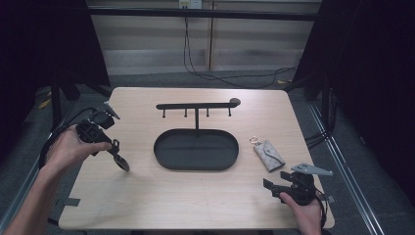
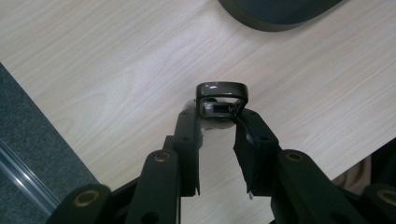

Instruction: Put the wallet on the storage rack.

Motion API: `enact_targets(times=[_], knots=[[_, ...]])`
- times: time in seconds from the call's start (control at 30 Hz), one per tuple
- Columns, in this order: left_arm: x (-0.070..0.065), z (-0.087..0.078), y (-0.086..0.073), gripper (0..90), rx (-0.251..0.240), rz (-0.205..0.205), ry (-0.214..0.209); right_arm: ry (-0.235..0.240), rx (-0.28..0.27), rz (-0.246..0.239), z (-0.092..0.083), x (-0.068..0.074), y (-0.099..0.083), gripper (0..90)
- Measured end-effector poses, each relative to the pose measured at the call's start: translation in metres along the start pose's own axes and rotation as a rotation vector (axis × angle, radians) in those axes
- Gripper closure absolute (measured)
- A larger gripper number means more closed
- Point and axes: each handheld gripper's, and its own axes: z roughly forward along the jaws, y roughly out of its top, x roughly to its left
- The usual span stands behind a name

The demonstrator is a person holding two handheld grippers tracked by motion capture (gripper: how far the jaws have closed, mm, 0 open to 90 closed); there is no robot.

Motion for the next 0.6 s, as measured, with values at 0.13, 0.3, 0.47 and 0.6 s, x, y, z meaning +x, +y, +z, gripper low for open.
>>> enact_targets(times=[0.13, 0.3, 0.47, 0.6], knots=[[-0.002, -0.004, 0.001, 71.0, 0.000, -0.001, 0.013, -0.001, 0.000, 0.001, 0.000, 0.000, 0.000, 20.5], [-0.009, -0.009, 0.007, 71.0, 0.012, 0.023, 0.017, 0.000, 0.000, 0.002, 0.001, 0.000, 0.000, 20.5], [-0.014, -0.012, 0.013, 71.0, 0.018, 0.034, 0.026, 0.000, 0.001, 0.003, 0.000, 0.000, 0.000, 20.5], [-0.018, -0.014, 0.018, 71.0, 0.016, 0.041, 0.022, 0.001, 0.001, 0.004, 0.000, 0.000, 0.000, 20.5]])
